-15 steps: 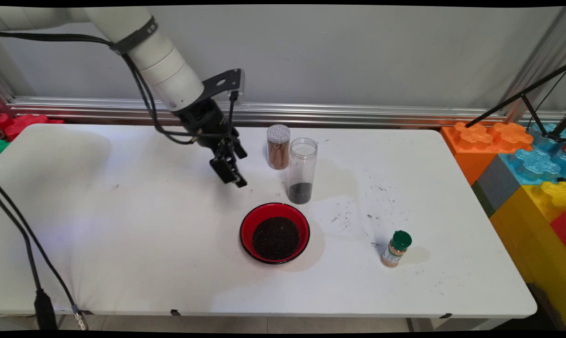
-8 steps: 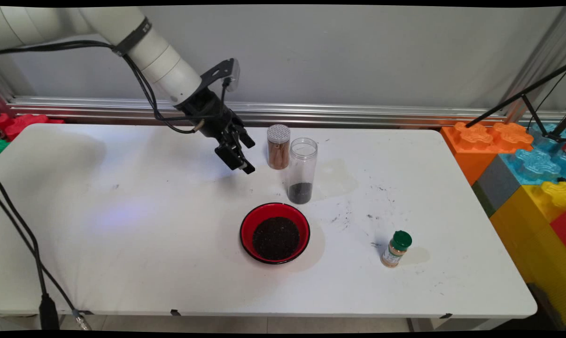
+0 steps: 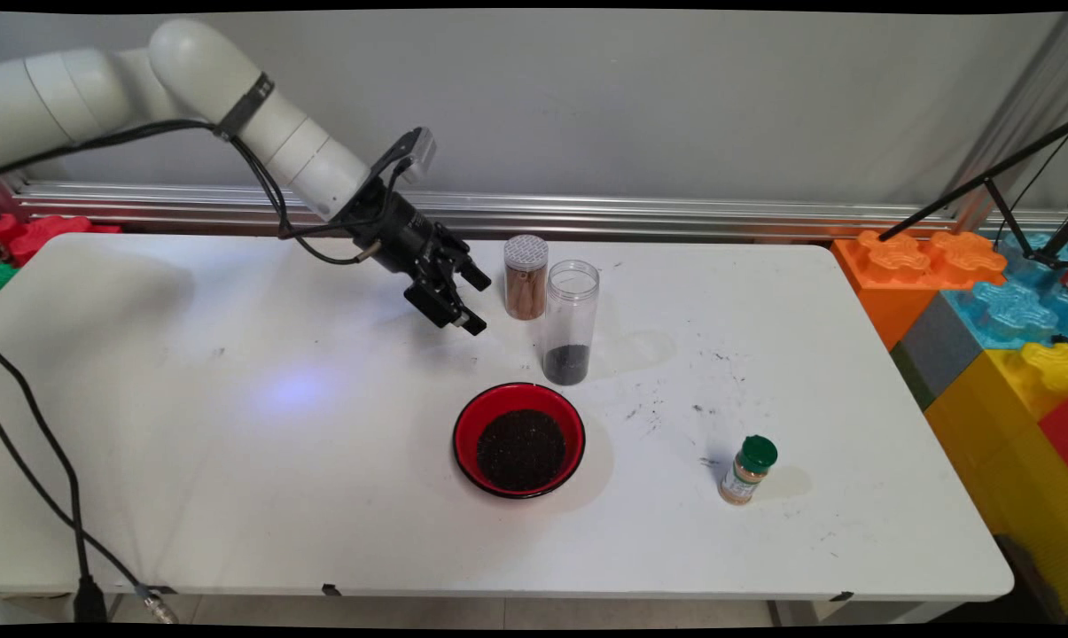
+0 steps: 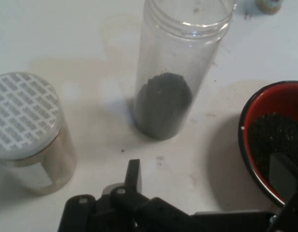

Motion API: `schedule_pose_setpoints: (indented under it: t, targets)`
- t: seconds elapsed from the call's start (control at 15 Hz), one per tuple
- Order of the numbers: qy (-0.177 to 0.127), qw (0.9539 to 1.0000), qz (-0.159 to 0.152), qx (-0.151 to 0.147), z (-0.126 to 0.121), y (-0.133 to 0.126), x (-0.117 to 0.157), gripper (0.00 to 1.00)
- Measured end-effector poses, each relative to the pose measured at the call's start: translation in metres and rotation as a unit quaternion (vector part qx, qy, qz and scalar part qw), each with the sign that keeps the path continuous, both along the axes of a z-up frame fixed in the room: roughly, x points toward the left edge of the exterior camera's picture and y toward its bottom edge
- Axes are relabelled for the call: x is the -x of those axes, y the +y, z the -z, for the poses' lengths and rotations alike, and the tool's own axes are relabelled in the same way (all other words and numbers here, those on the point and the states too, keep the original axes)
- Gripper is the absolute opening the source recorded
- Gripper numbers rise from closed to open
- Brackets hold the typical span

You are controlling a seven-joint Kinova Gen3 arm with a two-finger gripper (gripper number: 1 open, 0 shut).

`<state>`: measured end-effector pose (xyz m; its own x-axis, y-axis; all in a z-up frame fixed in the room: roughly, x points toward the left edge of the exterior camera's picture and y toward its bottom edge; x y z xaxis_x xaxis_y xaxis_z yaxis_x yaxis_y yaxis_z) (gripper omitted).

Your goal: Pick up the black seasoning powder from the table

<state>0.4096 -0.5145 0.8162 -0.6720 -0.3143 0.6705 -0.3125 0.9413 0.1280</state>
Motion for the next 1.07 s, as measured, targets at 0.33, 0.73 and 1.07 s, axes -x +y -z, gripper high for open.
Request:
schedule_pose_setpoints:
  t: [0.33, 0.73, 1.07]
  targets:
    - [0.061, 0.9980, 0.017, 0.009, 0.025, -0.004, -0.006, 1.00]
    - [0.109, 0.9937, 0.021, 0.017, 0.048, -0.004, -0.006, 1.00]
    - [0.149, 0.9869, 0.029, 0.054, 0.062, -0.004, -0.001, 1.00]
